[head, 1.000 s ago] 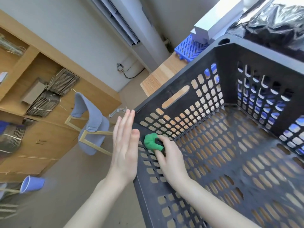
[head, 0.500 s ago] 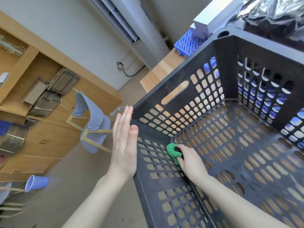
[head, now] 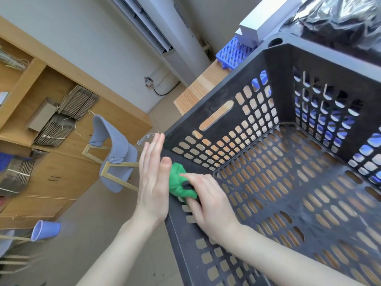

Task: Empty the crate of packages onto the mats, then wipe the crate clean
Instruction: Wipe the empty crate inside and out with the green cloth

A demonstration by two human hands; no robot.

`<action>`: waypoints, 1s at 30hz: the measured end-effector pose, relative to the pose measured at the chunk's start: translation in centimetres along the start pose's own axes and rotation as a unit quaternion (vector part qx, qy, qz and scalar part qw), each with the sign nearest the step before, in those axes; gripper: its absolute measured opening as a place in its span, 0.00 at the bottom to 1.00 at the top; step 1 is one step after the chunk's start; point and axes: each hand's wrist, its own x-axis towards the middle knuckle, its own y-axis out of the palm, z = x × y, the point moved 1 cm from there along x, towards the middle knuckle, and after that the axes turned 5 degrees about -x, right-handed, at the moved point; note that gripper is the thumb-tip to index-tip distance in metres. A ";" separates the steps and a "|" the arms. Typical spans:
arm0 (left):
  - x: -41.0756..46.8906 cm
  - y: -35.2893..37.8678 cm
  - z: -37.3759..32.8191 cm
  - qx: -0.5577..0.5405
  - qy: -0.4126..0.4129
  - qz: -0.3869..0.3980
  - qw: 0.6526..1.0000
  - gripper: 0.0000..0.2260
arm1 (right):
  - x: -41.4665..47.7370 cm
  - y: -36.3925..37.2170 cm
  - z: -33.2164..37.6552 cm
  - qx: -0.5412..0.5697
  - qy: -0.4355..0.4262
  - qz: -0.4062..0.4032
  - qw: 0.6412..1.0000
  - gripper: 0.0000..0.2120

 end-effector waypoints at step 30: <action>0.2 0.0 0.3 0.017 -0.008 -0.004 1.000 0.28 | -6.6 -2.0 -9.1 -0.184 0.262 0.218 0.922 0.16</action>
